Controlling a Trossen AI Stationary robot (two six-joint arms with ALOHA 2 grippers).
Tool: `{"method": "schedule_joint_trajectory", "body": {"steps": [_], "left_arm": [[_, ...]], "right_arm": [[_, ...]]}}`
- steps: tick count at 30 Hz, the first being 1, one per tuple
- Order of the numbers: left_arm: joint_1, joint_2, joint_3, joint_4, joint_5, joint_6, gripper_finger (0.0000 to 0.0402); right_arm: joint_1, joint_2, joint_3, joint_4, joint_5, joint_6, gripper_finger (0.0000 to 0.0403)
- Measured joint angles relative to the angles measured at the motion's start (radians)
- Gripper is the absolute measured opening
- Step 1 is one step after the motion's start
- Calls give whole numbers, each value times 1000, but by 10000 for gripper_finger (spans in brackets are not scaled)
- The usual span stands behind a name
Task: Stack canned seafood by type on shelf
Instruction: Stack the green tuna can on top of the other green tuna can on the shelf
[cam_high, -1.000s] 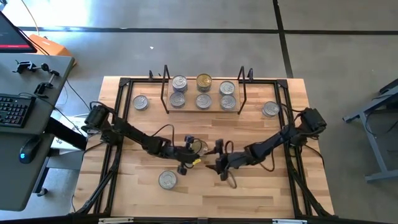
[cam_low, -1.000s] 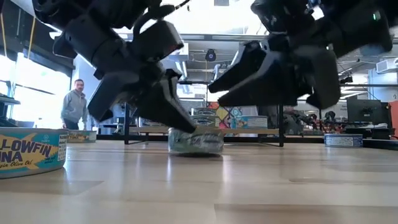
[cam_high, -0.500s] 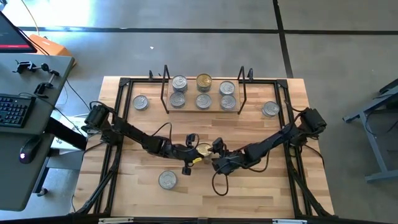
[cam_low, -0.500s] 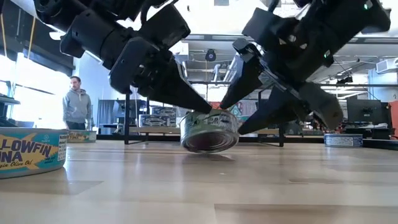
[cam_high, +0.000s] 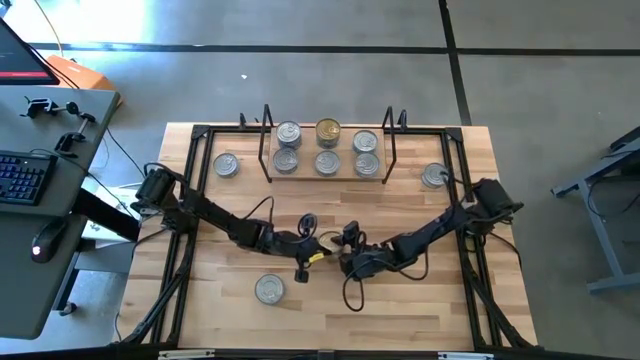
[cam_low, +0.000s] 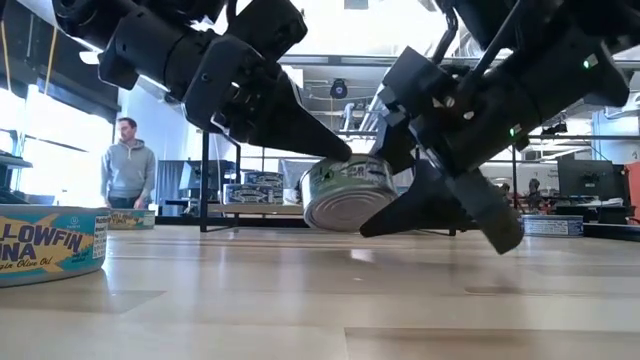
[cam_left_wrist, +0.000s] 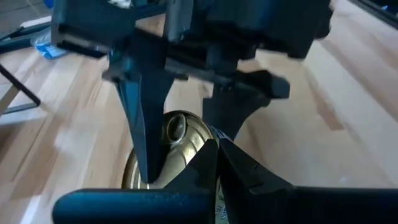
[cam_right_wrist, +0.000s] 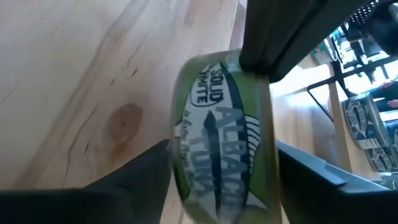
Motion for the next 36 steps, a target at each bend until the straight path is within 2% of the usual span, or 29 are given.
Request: {"method": "schedule_joint_trajectory", "body": {"steps": [6, 9, 10, 14, 18, 22, 26, 31, 36], "left_arm": [[-1, 0, 0, 3, -1, 0, 1], [0, -10, 0, -12, -12, 1, 8], [-2, -22, 2, -40, -26, 2, 12], [-16, -112, 2, -253, -146, -13, 31], [-48, -247, 2, -490, -311, -120, 40], [-97, -357, 1, -703, -492, -248, 41], [-150, -411, 1, -829, -633, -337, 41], [-201, -406, -5, -856, -669, -405, 42], [-242, -403, -34, -849, -706, -478, 42]], "right_arm": [[4, 11, 0, 6, 24, 89, 175], [10, 0, 5, -41, 21, 163, 120], [10, -6, 15, -75, 22, 184, 115], [10, -47, 66, -266, 22, 247, 115], [-15, -104, 137, -424, 67, 248, 115], [-110, -132, 224, -509, 106, 170, 115], [-241, -125, 303, -501, 115, 50, 115], [-396, -102, 363, -493, 121, -99, 115], [-509, -99, 366, -450, 58, -169, 115]]}}
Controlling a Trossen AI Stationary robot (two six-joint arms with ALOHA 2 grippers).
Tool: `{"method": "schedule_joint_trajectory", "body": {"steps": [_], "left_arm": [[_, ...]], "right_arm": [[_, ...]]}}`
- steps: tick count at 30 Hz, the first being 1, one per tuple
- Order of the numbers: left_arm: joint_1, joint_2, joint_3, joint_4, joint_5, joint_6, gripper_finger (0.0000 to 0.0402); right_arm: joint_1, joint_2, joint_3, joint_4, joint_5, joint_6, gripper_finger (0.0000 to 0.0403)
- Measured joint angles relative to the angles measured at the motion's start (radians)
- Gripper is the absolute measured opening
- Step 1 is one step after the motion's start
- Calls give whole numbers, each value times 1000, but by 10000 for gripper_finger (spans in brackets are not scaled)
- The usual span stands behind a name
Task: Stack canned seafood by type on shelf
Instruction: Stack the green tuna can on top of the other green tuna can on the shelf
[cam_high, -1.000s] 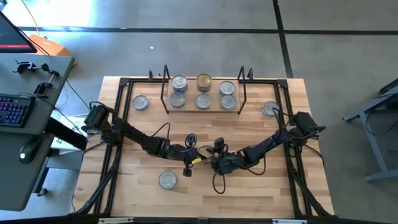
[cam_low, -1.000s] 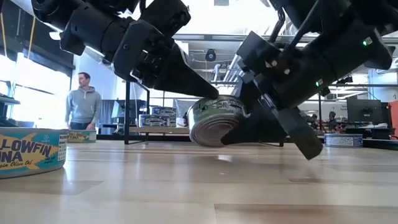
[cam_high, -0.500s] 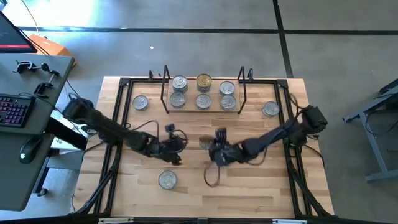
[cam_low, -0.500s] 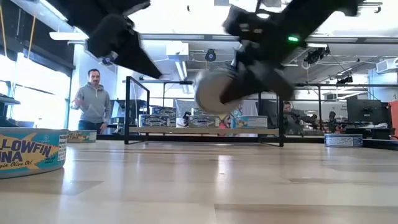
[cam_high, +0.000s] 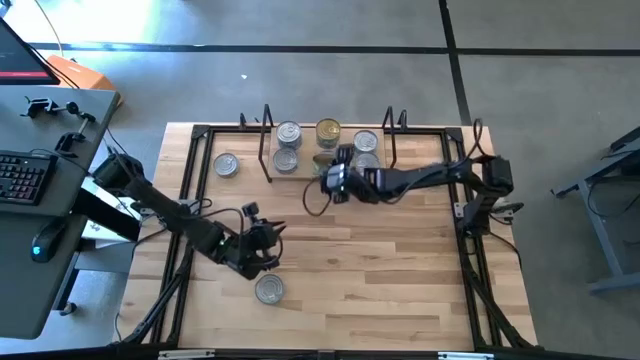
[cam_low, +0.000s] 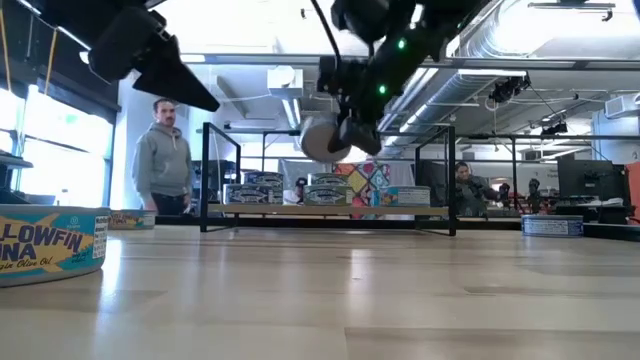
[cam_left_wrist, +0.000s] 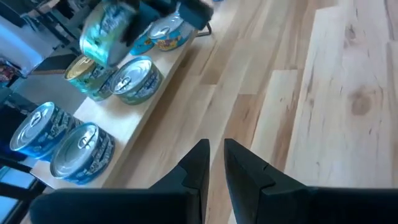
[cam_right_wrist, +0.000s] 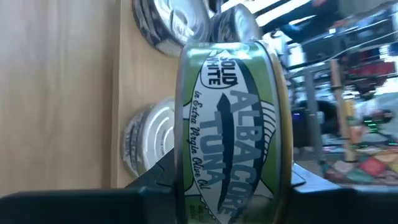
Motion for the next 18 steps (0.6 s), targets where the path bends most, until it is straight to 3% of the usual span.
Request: {"method": "schedule_joint_trajectory", "body": {"steps": [10, 18], "left_arm": [[-61, 0, -3, 0, -67, -40, 42], [-61, 0, -3, 15, -68, -44, 42]], "right_arm": [[-109, 2, -19, 40, -175, -18, 115], [-117, 40, -19, 128, -132, -137, 115]]}}
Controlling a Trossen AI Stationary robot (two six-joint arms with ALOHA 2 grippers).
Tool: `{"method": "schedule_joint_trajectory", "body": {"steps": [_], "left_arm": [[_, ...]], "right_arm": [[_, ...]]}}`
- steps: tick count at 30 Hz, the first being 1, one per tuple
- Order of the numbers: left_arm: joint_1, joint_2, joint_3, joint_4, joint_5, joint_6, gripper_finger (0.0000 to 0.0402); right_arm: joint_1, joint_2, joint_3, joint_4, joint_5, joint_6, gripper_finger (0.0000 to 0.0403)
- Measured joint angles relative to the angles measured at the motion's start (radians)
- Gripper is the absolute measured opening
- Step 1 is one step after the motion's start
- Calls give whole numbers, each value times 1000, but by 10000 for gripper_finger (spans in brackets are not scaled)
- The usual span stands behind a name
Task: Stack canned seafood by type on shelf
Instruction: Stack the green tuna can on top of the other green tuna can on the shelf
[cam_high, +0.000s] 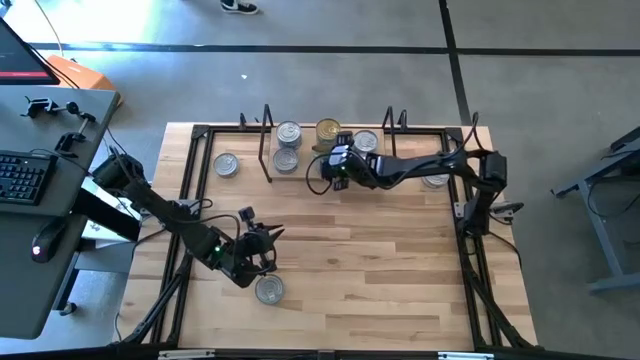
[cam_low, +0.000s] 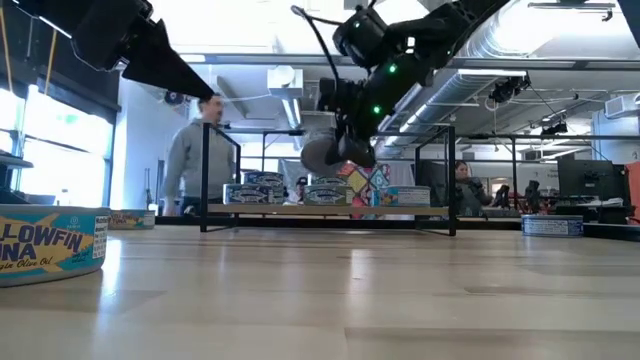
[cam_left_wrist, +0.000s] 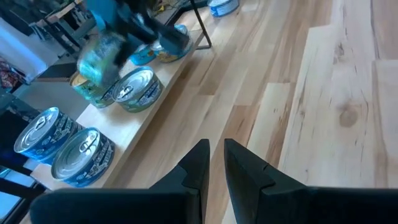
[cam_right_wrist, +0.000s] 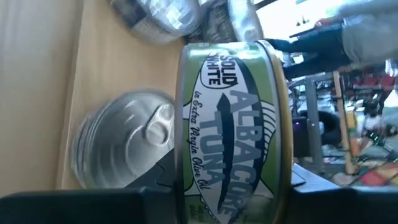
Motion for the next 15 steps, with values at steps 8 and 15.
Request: {"method": "schedule_joint_trajectory", "body": {"steps": [8, 15], "left_arm": [[-10, 0, 0, 15, 0, 5, 42], [-12, 0, 1, 14, 0, 0, 42]], "right_arm": [[0, 35, -1, -10, 1, -35, 122], [0, 33, -1, -11, 2, -53, 146]]}}
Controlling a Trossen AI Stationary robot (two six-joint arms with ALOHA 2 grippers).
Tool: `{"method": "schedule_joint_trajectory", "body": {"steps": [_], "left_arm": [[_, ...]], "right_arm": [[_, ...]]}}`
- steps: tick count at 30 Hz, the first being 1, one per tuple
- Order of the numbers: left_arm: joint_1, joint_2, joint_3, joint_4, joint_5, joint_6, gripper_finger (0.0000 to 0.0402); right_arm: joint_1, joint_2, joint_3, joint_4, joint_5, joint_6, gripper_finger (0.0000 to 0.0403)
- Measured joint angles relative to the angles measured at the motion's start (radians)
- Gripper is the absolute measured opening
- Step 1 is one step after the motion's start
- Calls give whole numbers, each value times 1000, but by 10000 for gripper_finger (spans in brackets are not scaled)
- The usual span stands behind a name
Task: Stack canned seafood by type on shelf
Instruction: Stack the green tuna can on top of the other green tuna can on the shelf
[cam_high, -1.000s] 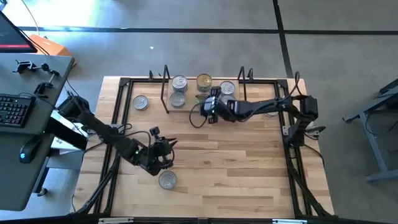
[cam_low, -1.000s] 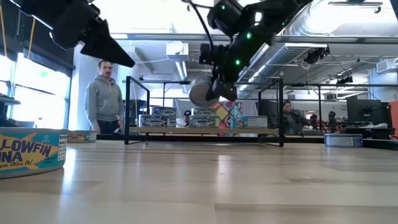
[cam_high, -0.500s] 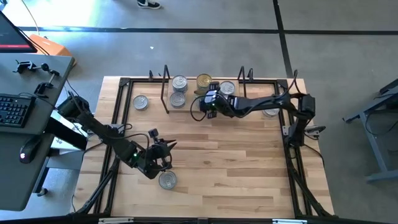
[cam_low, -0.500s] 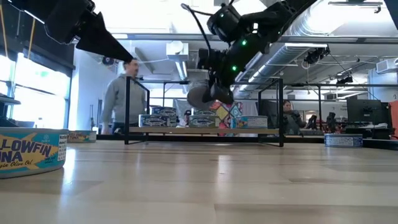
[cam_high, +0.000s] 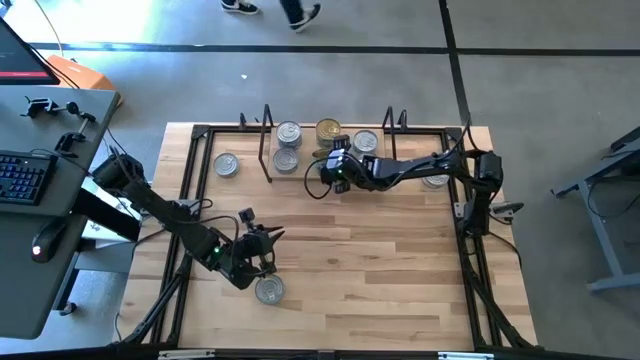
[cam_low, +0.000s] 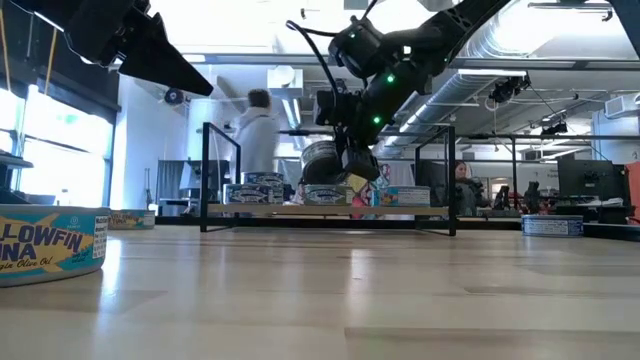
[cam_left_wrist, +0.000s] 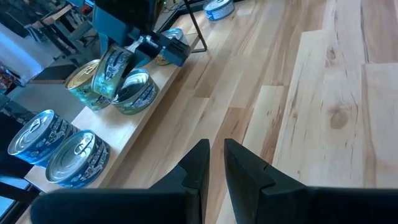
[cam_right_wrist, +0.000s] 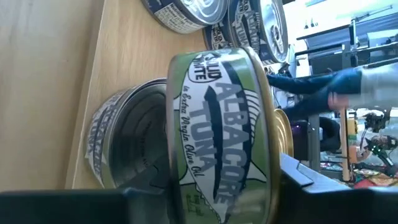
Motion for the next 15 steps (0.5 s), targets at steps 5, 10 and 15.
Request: {"method": "schedule_joint_trajectory", "body": {"steps": [5, 10, 15], "left_arm": [[0, 0, 0, -1, 0, 0, 42], [0, 0, 0, -1, 0, 0, 42], [0, 0, 0, -2, 1, -1, 42]], "right_arm": [[2, 0, 0, -6, 0, -32, 151], [2, 0, 18, -55, -4, -21, 184], [2, -1, 47, -110, -7, -8, 232]]}}
